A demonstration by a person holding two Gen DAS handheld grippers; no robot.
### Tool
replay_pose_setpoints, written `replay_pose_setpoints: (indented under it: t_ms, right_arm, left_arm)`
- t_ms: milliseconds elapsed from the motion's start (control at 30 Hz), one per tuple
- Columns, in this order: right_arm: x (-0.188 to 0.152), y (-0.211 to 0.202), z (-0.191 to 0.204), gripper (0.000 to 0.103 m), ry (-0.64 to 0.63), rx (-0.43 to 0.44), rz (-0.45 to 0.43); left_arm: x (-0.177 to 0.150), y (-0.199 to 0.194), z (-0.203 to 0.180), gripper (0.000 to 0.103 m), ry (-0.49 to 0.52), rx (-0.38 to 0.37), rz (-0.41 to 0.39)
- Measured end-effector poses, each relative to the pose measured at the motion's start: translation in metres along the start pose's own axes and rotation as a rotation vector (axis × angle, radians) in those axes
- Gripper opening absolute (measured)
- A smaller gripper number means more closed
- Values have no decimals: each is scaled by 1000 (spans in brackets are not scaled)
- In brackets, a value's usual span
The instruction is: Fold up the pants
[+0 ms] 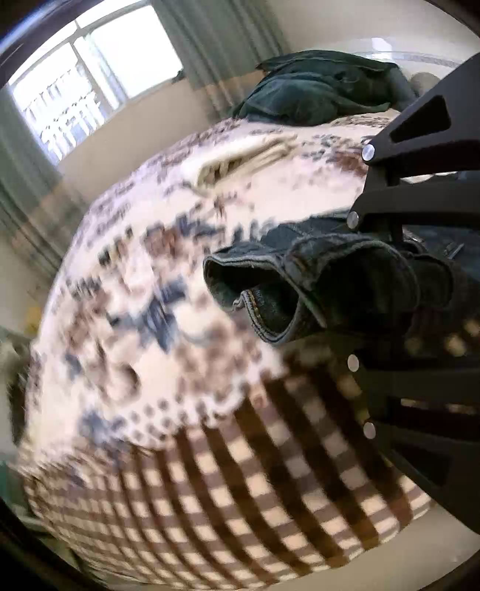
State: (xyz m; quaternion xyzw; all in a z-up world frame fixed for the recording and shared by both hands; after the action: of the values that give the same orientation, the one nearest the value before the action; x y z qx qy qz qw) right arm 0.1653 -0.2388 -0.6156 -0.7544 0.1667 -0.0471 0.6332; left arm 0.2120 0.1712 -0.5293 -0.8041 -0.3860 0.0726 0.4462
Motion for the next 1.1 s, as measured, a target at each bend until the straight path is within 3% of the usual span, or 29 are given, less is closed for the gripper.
replay_pose_setpoints:
  t_ms: [167, 333, 433, 633, 767, 900, 1100]
  right_arm:
    - [3, 3, -13, 103, 4, 81, -14]
    - [8, 14, -40, 103, 32, 260, -6]
    - [11, 17, -62, 103, 13, 349, -9]
    - [24, 11, -149, 103, 79, 384, -41]
    - [37, 30, -233, 103, 183, 402, -13]
    - [41, 48, -302, 103, 258, 410, -3]
    - [35, 67, -342, 103, 288, 402, 11]
  left_arm:
    - [-24, -37, -70, 24, 186, 32, -28]
    - [-86, -58, -168, 23, 429, 75, -40]
    - [-138, -49, -219, 22, 549, 89, -14]
    - [-234, 1, -277, 21, 695, 109, 109]
    - [-294, 43, -293, 21, 791, 159, 192]
    - [-346, 91, -279, 21, 851, 240, 305]
    - [-389, 124, -258, 21, 923, 355, 382]
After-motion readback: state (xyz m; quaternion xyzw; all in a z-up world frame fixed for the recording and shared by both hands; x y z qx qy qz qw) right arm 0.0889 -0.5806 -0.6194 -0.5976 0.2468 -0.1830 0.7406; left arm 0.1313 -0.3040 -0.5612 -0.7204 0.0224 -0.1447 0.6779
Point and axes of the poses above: each gripper's, at about its wrist camera, not at the fingertips, and y roughly the way its jaws point, z to its left, x to its top, the point moved 8 cm from there along y, roughly the way its jaws point, and after that the axes turned 11 degrees about z, right-handed, at the moved point
